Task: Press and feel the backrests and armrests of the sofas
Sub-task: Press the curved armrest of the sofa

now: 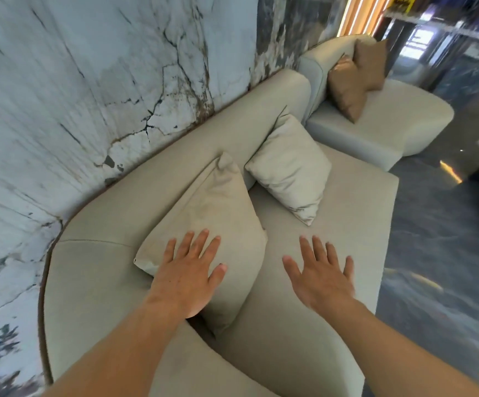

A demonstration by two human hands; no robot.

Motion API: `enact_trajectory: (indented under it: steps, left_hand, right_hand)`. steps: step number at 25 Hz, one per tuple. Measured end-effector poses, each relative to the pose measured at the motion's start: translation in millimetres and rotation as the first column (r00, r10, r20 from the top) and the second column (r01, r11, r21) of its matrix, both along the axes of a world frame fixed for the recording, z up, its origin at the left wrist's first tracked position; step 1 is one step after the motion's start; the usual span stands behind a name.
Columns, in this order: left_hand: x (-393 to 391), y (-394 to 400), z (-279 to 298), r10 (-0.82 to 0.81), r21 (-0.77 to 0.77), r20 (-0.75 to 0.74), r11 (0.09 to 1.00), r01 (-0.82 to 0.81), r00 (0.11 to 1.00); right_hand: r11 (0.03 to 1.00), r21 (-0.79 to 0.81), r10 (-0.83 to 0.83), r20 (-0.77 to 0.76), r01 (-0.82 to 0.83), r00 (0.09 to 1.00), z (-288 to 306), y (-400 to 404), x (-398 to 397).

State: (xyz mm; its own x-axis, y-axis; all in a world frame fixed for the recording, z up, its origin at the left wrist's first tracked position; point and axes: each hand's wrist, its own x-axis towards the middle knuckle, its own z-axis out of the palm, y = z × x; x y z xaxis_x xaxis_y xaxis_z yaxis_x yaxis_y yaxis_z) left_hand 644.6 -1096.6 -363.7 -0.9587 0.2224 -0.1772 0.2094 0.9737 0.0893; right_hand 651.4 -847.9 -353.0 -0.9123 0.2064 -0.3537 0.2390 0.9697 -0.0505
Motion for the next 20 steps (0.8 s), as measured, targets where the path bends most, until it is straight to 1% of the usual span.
enact_trajectory:
  steps: [3,6,9,12,15,18,20]
  left_hand:
    - [39.7,-13.1,22.5,-0.03,-0.002,-0.026,1.0,0.03,0.999]
    - [70.7,-18.9,38.5,-0.13,-0.041,-0.047,0.991,0.128,0.99]
    - [92.3,-10.8,46.1,-0.208,-0.006,-0.065,0.978,0.208,0.976]
    - [108.8,-15.1,33.8,-0.28,0.019,-0.047,0.959,0.281,0.959]
    - [123.1,-41.8,12.0,-0.333,0.023,-0.01,0.943,0.333,0.943]
    - [131.2,-73.1,-9.2,-0.339,0.041,0.03,0.941,0.337,0.94]
    - [132.1,-89.1,-18.3,-0.33,0.029,0.025,0.944,0.329,0.944]
  right_hand:
    - [0.998,-0.023,-0.065,-0.03,0.064,0.997,20.9,-10.7,54.4]
    - [0.992,-0.055,-0.118,-0.048,0.115,0.992,32.9,-19.5,106.0]
    - [0.977,-0.046,-0.212,-0.082,0.209,0.974,36.0,-17.6,157.4]
    - [0.954,-0.03,-0.298,-0.067,0.297,0.952,26.2,-21.0,198.9]
    - [0.938,-0.047,-0.346,-0.052,0.344,0.937,10.1,-46.8,228.5]
    - [0.925,-0.077,-0.377,-0.061,0.372,0.924,-9.2,-85.8,247.1]
    - [0.92,-0.088,-0.388,-0.078,0.381,0.919,-18.2,-108.9,254.2]
